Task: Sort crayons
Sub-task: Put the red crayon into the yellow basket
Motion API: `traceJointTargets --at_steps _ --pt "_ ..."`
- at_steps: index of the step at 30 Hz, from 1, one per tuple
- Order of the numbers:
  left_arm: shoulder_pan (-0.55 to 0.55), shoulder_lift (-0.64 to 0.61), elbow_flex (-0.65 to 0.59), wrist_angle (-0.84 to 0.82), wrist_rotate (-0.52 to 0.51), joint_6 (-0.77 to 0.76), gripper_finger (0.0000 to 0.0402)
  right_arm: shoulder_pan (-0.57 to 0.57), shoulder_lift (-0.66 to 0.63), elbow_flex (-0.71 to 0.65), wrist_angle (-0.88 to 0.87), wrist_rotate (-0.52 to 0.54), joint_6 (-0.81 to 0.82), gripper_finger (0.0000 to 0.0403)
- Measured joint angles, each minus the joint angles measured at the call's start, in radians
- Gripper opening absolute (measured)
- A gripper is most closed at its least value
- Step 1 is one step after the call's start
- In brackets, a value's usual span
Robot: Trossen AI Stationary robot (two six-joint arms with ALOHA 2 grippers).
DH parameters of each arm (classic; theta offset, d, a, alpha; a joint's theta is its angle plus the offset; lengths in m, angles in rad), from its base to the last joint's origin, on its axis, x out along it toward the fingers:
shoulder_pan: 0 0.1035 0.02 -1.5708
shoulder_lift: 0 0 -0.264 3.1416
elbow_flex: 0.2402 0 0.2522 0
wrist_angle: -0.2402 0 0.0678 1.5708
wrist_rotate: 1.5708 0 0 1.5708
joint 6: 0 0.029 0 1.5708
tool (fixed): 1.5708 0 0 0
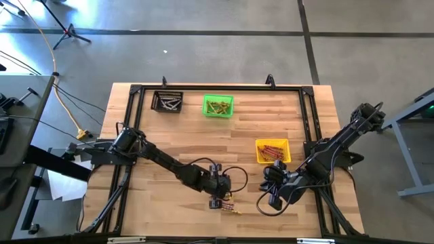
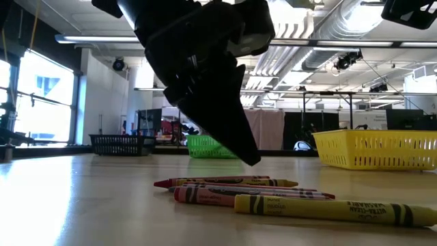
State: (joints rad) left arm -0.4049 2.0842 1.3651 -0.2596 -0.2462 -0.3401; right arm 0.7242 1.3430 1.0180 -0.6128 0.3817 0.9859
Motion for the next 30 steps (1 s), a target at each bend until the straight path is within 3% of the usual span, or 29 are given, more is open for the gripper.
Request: traceJointTargets --at_steps 30 --pt "-0.023 0.004 0.000 -0.045 0.028 -0.034 0.0092 0.000 0.000 0.000 0.000 0.012 0.000 0.0053"
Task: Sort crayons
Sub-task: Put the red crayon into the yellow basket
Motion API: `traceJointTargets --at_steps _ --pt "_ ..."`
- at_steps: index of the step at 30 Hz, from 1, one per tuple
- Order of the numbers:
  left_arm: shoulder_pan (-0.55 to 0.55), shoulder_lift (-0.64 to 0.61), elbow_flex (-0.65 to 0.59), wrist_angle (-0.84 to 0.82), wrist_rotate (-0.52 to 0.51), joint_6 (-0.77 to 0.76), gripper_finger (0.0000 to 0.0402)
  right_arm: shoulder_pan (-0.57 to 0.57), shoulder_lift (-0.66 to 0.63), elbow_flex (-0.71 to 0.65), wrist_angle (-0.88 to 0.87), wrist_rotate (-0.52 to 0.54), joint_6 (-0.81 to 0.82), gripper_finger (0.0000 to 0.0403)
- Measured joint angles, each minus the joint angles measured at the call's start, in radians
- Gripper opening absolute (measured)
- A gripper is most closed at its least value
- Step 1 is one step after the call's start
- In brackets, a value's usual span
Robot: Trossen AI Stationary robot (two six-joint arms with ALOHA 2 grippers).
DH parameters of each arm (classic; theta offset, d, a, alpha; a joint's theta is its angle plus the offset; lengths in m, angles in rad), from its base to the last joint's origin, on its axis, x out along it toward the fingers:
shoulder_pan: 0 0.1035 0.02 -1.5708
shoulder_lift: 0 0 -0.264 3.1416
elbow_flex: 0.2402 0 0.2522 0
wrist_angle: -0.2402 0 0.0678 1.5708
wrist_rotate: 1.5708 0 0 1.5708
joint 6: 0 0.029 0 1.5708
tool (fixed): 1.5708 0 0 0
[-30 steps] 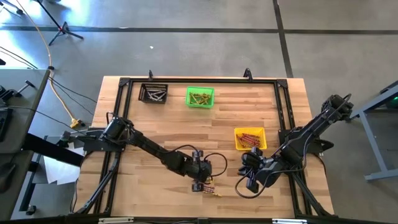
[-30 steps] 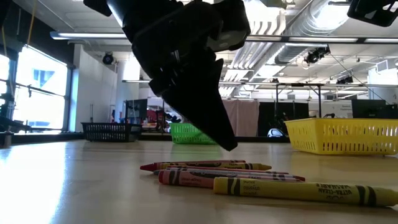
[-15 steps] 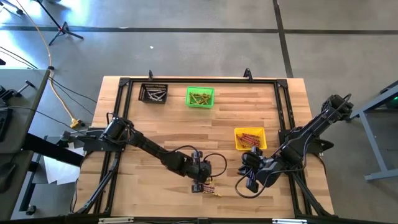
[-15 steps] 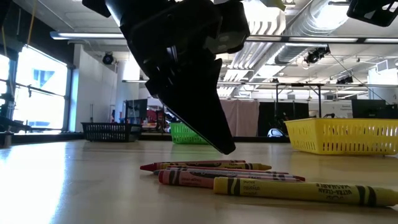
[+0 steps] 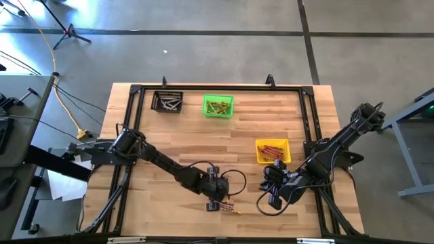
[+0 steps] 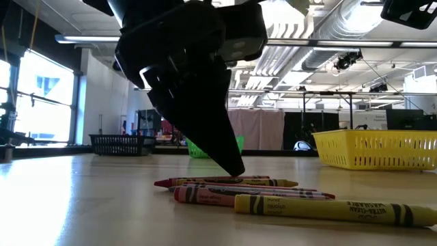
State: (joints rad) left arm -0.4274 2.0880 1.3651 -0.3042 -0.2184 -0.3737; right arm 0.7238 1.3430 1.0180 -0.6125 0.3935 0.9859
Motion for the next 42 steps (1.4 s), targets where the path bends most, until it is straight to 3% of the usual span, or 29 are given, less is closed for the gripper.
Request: traceJointTargets --at_steps 21,24,30,38,42 --pt "-0.024 0.048 0.005 -0.037 -0.029 -0.102 0.0091 0.000 0.000 0.000 0.000 0.001 0.000 0.0053" --pt "-0.027 0.051 0.004 -0.032 -0.058 -0.155 0.0076 0.000 0.000 0.000 0.000 0.001 0.000 0.0053" --pt "-0.019 0.050 0.003 -0.026 -0.067 -0.242 0.0008 0.000 0.000 0.000 0.000 0.001 0.004 0.0053" --pt "-0.013 0.030 -0.002 0.011 -0.074 -0.270 0.0003 0.000 0.000 0.000 0.000 0.001 0.011 0.0053" --pt "0.003 -0.009 -0.006 0.015 -0.078 -0.202 0.0001 0.000 0.000 0.000 0.000 0.001 0.011 0.0053"
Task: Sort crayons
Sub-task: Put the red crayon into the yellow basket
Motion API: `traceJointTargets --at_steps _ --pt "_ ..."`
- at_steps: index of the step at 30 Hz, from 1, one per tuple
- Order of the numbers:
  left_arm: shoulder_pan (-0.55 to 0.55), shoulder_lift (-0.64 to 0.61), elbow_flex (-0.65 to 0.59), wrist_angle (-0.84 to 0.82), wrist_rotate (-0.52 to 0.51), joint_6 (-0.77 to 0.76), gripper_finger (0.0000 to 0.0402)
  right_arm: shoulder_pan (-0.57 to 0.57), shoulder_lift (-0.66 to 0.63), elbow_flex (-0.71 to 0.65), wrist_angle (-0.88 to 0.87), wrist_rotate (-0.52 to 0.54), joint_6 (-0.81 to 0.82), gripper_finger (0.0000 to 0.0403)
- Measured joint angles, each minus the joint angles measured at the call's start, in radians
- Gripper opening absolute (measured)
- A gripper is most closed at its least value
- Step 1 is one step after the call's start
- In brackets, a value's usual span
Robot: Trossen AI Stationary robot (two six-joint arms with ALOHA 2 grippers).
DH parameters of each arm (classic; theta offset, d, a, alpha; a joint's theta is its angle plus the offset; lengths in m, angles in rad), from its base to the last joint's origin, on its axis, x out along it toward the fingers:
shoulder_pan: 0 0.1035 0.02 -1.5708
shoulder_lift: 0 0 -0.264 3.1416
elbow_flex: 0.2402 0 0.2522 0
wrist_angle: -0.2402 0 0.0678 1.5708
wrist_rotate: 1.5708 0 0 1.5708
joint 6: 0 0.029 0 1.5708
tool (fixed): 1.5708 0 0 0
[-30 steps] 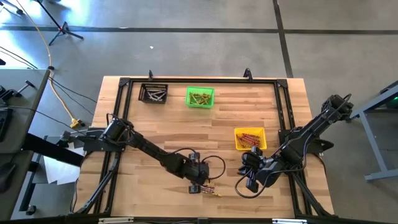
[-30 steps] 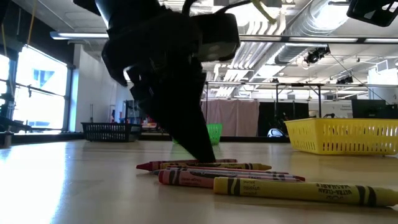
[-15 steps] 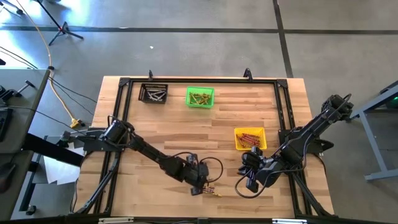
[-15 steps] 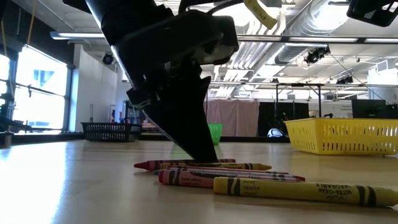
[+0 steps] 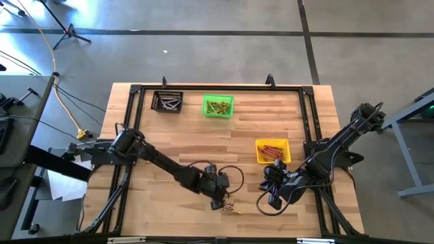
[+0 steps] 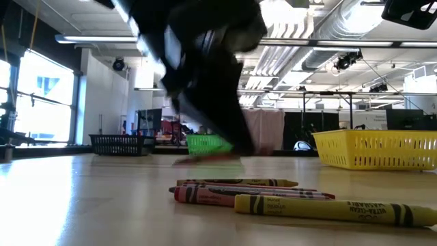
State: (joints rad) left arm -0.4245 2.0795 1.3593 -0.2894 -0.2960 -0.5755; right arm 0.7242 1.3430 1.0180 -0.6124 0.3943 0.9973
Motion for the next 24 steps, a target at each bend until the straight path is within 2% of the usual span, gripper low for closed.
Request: traceJointTargets --at_steps 5,9,12,16,21,24 --pt "0.049 -0.050 0.003 0.082 -0.006 0.118 0.0000 0.000 0.000 0.000 0.000 -0.043 0.123 0.0053" --pt "0.118 -0.064 0.005 0.288 -0.003 0.199 0.0000 0.002 0.000 0.000 0.002 -0.046 0.240 0.0053" --pt "0.181 -0.051 0.005 0.427 0.060 0.251 0.0000 0.002 0.000 0.000 0.002 -0.048 0.277 0.0053" --pt "0.269 -0.042 0.003 0.530 0.107 0.278 0.0000 0.003 0.000 0.000 0.004 -0.084 0.318 0.0053" --pt "0.357 -0.044 0.014 0.609 0.173 0.322 0.0000 -0.002 0.000 0.000 0.003 -0.088 0.349 0.0053" --pt "0.382 -0.009 0.084 0.623 0.219 0.360 0.0000 -0.018 0.000 0.000 0.003 -0.088 0.349 0.0053"
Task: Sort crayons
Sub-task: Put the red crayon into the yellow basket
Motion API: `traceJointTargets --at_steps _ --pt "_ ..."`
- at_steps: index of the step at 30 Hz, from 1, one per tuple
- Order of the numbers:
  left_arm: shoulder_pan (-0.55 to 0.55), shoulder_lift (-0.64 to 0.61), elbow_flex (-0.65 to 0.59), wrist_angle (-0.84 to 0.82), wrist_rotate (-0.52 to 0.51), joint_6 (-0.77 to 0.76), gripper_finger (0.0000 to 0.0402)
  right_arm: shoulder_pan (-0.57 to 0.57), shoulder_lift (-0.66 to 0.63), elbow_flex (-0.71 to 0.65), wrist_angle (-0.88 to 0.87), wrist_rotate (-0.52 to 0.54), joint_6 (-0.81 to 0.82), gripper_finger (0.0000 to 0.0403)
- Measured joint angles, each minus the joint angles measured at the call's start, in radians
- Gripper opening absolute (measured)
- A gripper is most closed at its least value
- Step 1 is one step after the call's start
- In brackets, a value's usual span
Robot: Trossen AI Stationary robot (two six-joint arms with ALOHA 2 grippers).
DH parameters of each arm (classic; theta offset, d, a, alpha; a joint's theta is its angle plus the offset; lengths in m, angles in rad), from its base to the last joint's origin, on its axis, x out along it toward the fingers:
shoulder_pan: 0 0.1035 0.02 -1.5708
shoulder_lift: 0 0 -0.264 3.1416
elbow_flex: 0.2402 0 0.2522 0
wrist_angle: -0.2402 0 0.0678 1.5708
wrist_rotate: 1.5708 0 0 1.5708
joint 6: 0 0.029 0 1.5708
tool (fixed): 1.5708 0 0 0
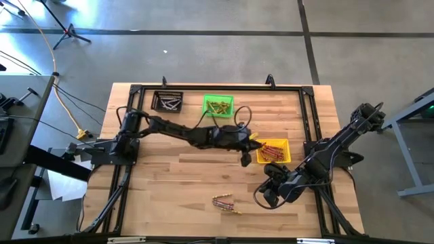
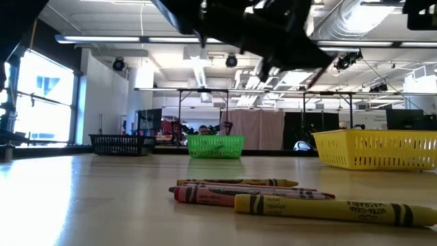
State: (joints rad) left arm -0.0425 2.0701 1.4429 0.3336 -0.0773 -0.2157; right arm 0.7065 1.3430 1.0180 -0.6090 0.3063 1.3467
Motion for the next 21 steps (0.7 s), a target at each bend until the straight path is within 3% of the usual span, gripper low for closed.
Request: traceJointTargets --at_steps 5,10,15,21 --pt "0.004 0.110 0.171 -0.056 0.040 0.122 0.0000 -0.034 0.000 0.000 0.003 0.000 0.000 0.0053" --pt "0.005 0.210 0.299 -0.072 0.045 0.126 0.0000 -0.059 0.000 0.000 0.003 0.000 0.000 0.0053" --pt "0.006 0.273 0.330 -0.078 0.034 0.123 0.0008 -0.072 0.000 0.000 0.003 0.008 0.000 0.0053" --pt "0.018 0.274 0.330 -0.106 0.064 0.071 0.0048 -0.072 0.000 0.000 0.003 0.016 0.000 0.0053"
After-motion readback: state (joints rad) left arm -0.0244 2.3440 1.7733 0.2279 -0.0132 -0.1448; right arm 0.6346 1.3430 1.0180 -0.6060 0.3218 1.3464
